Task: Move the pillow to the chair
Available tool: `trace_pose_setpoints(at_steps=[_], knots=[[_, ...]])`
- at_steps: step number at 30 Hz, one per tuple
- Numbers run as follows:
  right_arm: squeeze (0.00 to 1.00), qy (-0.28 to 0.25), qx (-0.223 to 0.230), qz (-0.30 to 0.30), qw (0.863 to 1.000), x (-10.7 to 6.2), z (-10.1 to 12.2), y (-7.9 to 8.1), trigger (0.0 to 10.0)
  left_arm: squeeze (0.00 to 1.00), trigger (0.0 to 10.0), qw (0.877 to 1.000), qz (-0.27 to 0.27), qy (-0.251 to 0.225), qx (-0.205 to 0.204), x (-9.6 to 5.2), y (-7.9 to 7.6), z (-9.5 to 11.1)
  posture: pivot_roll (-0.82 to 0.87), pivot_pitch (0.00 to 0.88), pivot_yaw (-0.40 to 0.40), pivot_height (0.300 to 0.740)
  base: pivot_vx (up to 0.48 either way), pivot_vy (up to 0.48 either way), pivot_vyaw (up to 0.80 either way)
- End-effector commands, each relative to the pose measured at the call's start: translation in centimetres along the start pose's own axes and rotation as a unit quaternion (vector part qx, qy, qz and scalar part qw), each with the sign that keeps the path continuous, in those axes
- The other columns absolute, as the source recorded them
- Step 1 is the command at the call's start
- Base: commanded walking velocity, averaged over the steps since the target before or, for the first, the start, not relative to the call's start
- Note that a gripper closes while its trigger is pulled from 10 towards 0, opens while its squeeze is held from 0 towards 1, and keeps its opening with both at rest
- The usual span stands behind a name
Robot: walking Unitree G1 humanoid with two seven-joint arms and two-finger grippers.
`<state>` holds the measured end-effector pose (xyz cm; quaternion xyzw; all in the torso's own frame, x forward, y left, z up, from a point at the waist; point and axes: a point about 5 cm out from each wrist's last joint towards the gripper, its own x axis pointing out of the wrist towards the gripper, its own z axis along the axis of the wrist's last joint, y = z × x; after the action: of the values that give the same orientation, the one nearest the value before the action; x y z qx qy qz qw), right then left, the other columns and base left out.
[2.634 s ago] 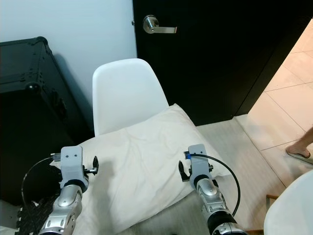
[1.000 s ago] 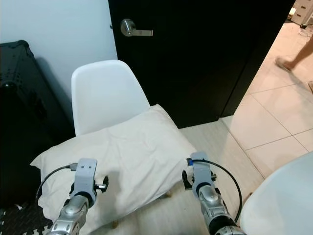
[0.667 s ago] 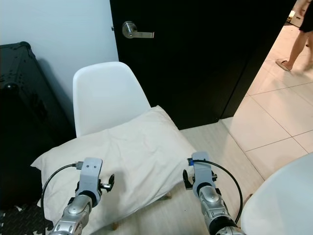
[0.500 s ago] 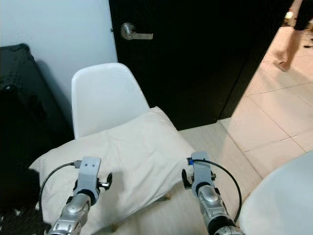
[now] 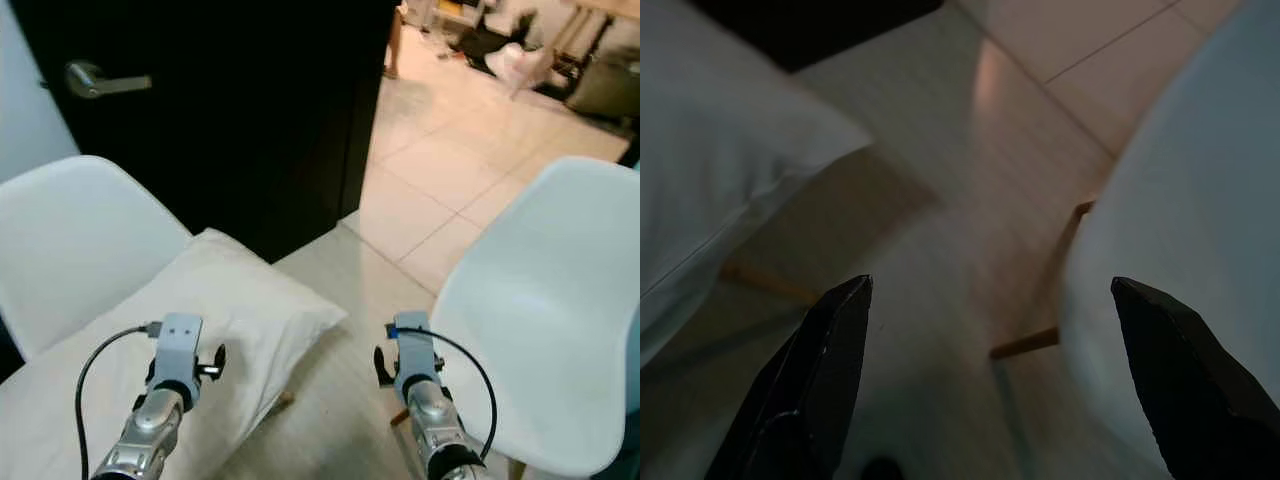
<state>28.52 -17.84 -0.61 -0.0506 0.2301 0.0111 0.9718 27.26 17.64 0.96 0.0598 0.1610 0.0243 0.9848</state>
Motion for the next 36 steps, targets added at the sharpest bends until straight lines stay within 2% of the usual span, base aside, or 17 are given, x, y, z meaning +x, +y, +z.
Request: trace_pose_setpoints(at_steps=[1, 17, 23, 36], knots=[[0.0, 0.003, -0.002, -0.005, 1.0, 0.0, 0.0, -0.3, 10.0, 0.0, 10.0, 1.0, 0.001, 0.003, -0.004, -0.1, 0.0, -0.2, 0.06, 0.068, -0.044, 0.74, 0.0, 0.0, -0.8], [0.0, 0.024, 0.003, -0.015, 1.0, -0.1, -0.7, -0.7, 10.0, 0.0, 10.0, 1.0, 0.004, 0.01, -0.03, 0.6, 0.1, 0.4, 0.07, 0.08, -0.007, 0.74, 0.0, 0.0, -0.8], [0.0, 0.031, 0.01, -0.022, 0.999, -0.2, -0.8, -0.8, 10.0, 0.0, 10.0, 1.0, 0.004, 0.006, -0.008, 0.6, 0.1, 0.5, 0.07, 0.079, 0.0, 0.74, 0.0, 0.0, -0.8], [0.0, 0.032, 0.008, -0.027, 0.999, -0.2, -0.8, -1.3, 10.0, 0.0, 10.0, 1.0, -0.001, -0.007, -0.007, 0.9, -0.2, 1.2, 0.06, 0.077, -0.006, 0.74, 0.0, 0.0, -0.8]])
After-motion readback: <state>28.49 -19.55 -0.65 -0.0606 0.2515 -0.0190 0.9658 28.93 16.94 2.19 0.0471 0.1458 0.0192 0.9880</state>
